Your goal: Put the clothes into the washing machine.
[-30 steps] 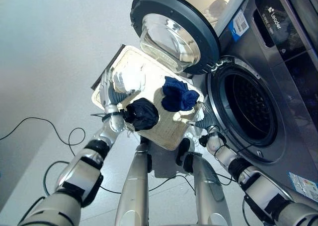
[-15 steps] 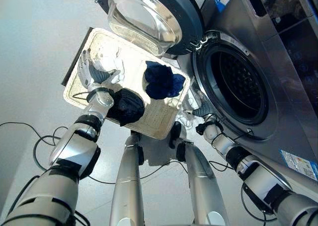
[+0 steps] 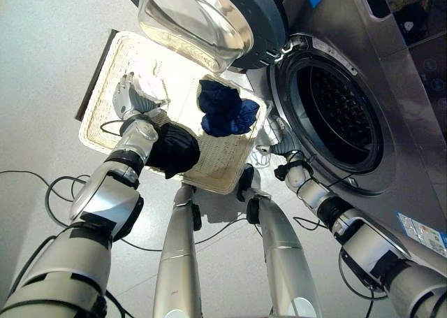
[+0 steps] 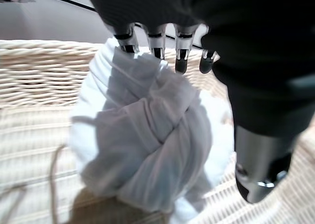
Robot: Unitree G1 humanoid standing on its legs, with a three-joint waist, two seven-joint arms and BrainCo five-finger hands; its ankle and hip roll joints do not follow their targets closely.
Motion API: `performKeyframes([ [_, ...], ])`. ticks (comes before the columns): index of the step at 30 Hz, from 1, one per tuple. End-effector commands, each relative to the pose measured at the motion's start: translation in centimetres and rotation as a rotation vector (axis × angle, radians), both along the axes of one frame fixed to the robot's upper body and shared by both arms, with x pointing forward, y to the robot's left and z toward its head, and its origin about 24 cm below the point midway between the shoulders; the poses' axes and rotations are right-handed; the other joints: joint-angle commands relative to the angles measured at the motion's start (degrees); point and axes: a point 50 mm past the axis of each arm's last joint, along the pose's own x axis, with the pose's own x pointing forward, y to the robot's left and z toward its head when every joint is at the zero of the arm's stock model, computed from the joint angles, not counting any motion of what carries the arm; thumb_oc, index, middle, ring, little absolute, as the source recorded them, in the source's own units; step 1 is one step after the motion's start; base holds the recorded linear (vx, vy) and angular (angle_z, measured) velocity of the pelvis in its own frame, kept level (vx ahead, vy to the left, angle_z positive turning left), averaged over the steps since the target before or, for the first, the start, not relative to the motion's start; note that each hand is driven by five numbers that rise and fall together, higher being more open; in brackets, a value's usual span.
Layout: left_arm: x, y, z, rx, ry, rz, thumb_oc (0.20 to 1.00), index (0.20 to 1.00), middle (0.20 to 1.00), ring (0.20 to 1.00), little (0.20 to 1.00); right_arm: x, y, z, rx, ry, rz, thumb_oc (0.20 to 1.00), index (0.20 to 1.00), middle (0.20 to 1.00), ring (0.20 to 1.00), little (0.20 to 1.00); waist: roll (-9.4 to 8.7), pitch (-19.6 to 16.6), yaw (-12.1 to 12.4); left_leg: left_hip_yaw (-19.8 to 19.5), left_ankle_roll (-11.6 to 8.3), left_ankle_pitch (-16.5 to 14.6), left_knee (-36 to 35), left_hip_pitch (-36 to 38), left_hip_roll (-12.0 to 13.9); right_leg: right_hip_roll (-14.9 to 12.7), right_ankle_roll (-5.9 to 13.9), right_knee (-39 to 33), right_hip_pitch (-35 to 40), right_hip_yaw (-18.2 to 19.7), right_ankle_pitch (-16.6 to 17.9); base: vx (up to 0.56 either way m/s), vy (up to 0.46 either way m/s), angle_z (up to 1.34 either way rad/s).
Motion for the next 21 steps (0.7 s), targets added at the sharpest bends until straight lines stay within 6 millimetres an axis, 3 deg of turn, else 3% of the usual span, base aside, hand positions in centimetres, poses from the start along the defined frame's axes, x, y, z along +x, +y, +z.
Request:
performKeyframes([
  [1,-0.2,1.0,-0.4,-0.069,0.099,0.083,1.0,1.0,1.0,1.0,1.0,0.1,-0.8,1.0,0.058,-0.039,-0.048,1.0,1.0,1.0,1.0,1.0,-0.51,-1.44,0.71,5.07,-1.27,1.56,-2.75,-0.86,-1.98,2.11,7.15,-4.7,-1.77,1.2,6.46,0.0,0.0,0.0],
  [11,-1.2,3.0,-1.0,-0.045,0.265,0.225,1.0,1.0,1.0,1.0,1.0,0.3,-1.2,1.7,0.122,-0.07,-0.078,1.0,1.0,1.0,1.0,1.0,-1.56,-1.44,0.23,4.96,-1.09,1.91,-3.44,-2.98,-1.72,2.1,7.71,-5.59,-4.09,1.04,7.82,0.0,0.0,0.0],
  [21,-0.6,2.1,-0.7,-0.107,0.309,0.123,1.0,1.0,1.0,1.0,1.0,0.6,-0.9,3.6,0.169,-0.142,-0.065,1.0,1.0,1.0,1.0,1.0,-1.53,-1.44,-0.38,4.87,-0.99,2.31,-3.81,-5.48,-2.09,2.53,8.12,-6.84,-6.77,2.1,9.35,-0.01,0.018,0.0],
])
